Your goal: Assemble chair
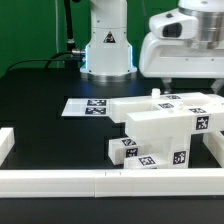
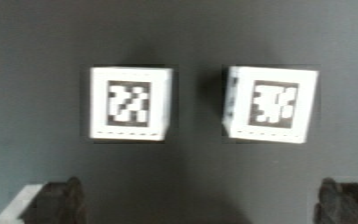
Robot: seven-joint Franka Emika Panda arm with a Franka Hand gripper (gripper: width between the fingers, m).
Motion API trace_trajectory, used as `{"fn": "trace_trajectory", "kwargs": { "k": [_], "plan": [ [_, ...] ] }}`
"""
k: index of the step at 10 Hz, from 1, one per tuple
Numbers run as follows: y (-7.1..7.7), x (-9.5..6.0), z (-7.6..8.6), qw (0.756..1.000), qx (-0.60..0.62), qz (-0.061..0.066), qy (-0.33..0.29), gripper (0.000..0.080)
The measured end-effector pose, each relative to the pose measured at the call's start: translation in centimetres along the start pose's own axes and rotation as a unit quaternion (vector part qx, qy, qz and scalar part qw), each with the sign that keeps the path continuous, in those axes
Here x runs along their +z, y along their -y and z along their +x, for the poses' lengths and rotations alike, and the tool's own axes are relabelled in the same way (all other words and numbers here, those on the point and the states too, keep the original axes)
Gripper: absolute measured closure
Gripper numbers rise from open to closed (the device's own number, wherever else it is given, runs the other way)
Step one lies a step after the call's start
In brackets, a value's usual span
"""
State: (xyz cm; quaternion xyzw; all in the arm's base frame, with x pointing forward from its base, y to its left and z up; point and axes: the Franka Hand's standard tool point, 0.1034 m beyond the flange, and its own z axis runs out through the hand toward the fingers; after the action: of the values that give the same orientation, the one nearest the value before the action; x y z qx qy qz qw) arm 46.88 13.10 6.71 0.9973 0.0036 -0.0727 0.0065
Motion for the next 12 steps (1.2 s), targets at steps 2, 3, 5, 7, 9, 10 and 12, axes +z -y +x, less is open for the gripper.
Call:
{"fn": "trace_trajectory", "kwargs": {
  "k": [2,3,5,7,9,10,12],
  "plan": [
    [-0.6,0.0,0.1,1.000,0.000,0.000,0.000,0.0150],
    [-0.5,0.0,0.0,1.000,0.000,0.000,0.000,0.0150],
    [1.1,1.9,-1.4,1.000,0.008,0.002,-0.024,0.0150],
    [1.9,2.6,-1.1,0.999,0.005,0.003,-0.043,0.0150],
    [1.8,2.6,-1.1,0.999,0.005,0.003,-0.041,0.0150],
    [1.8,2.8,-1.1,0.999,0.005,0.002,-0.042,0.0150],
    [1.5,4.3,-0.8,0.999,0.006,-0.001,-0.044,0.0150]
  ]
}}
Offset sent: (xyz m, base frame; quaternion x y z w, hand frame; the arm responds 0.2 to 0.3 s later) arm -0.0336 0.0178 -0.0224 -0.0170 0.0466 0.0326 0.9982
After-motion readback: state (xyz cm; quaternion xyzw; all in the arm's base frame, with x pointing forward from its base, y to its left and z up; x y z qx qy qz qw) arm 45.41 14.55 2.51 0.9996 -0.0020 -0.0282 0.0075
